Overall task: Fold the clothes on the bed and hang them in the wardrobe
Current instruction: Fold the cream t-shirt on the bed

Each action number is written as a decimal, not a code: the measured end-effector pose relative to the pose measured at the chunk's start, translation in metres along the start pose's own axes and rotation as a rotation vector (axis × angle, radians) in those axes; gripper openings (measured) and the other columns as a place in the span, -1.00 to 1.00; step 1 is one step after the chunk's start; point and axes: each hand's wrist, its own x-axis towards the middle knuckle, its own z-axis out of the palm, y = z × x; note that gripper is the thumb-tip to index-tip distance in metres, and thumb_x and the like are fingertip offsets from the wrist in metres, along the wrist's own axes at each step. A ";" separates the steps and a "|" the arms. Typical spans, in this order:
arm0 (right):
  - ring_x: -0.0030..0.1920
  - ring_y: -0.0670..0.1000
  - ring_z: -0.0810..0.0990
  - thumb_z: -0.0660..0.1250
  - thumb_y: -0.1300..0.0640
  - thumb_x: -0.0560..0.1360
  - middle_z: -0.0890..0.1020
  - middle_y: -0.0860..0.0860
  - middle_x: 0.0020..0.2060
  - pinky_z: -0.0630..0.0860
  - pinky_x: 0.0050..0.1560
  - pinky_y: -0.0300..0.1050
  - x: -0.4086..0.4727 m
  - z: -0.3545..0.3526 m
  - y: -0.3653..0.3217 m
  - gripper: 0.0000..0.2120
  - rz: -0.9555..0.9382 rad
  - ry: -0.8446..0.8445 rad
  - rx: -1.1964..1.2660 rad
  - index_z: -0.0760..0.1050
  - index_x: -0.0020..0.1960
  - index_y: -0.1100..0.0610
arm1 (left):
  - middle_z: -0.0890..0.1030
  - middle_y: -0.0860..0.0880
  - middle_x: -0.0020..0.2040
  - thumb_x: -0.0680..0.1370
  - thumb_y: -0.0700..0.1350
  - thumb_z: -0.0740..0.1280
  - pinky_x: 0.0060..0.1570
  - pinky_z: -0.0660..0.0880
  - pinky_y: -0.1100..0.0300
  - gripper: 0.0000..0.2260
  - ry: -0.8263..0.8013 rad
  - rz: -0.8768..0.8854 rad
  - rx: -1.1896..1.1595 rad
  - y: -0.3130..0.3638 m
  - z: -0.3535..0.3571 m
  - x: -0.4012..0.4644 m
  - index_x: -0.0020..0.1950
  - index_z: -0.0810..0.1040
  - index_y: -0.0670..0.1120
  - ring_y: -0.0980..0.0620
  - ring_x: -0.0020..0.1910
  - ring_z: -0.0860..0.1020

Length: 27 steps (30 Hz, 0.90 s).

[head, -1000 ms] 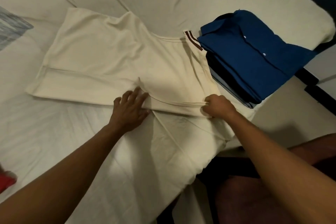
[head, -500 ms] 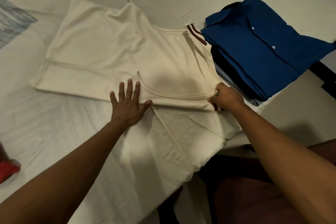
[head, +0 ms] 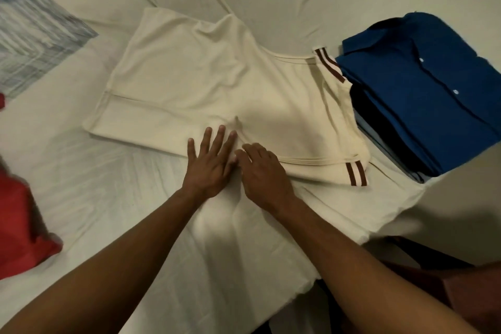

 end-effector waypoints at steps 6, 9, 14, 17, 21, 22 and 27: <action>0.46 0.26 0.37 -0.01 0.19 0.48 0.46 0.25 0.40 0.32 0.42 0.31 0.042 0.021 -0.023 -0.45 0.010 -0.013 -0.034 0.45 0.40 0.28 | -0.10 -0.05 0.65 0.67 0.21 -0.17 0.52 -0.11 -0.28 -0.41 0.087 0.184 0.041 -0.054 -0.006 -0.004 0.65 -0.06 -0.03 -0.04 0.62 -0.14; 0.47 0.25 0.37 0.04 0.22 0.49 0.45 0.25 0.41 0.32 0.42 0.30 0.063 0.039 -0.037 -0.47 -0.078 -0.012 -0.058 0.46 0.41 0.28 | -0.06 -0.05 0.65 0.67 0.22 -0.20 0.53 -0.08 -0.26 -0.39 0.100 0.143 0.057 -0.091 -0.012 -0.010 0.65 -0.01 -0.06 -0.03 0.63 -0.11; 0.52 0.20 0.28 0.06 0.06 0.60 0.36 0.18 0.50 0.26 0.46 0.27 0.103 0.067 -0.056 -0.49 -0.087 -0.044 -0.058 0.35 0.50 0.20 | -0.12 0.00 0.65 0.62 0.33 -0.20 0.52 -0.15 -0.24 -0.36 0.091 0.007 0.079 -0.170 -0.028 -0.007 0.65 -0.07 0.10 -0.02 0.62 -0.17; 0.57 0.16 0.16 0.03 -0.09 0.61 0.25 0.09 0.56 0.11 0.52 0.26 0.119 0.074 -0.055 -0.42 -0.024 -0.059 -0.066 0.24 0.57 0.11 | -0.04 -0.02 0.65 0.59 0.37 -0.22 0.50 -0.11 -0.24 -0.34 0.139 -0.188 0.056 -0.215 -0.039 -0.004 0.64 -0.01 0.13 -0.06 0.62 -0.09; 0.60 0.12 0.03 -0.01 -0.16 0.64 0.14 0.01 0.60 0.01 0.55 0.24 0.118 0.076 -0.050 -0.40 -0.021 -0.041 -0.087 0.14 0.61 0.07 | -0.09 0.01 0.65 0.60 0.35 -0.16 0.47 -0.17 -0.30 -0.37 0.155 -0.312 0.013 -0.252 -0.048 -0.005 0.64 -0.04 0.15 -0.04 0.62 -0.15; 0.61 0.12 0.02 -0.02 -0.16 0.65 0.13 0.01 0.60 0.01 0.54 0.26 0.118 0.076 -0.050 -0.41 -0.022 -0.042 -0.093 0.13 0.61 0.07 | -0.10 0.02 0.65 0.61 0.34 -0.15 0.47 -0.19 -0.31 -0.38 0.162 -0.314 0.007 -0.254 -0.049 -0.004 0.64 -0.05 0.15 -0.03 0.62 -0.17; 0.61 0.11 -0.01 -0.05 -0.20 0.65 0.09 -0.01 0.61 0.01 0.53 0.29 0.119 0.075 -0.050 -0.40 -0.019 -0.060 -0.121 0.10 0.62 0.04 | -0.08 0.02 0.65 0.61 0.33 -0.14 0.47 -0.17 -0.33 -0.38 0.195 -0.300 0.005 -0.254 -0.046 -0.005 0.64 -0.02 0.14 -0.04 0.62 -0.15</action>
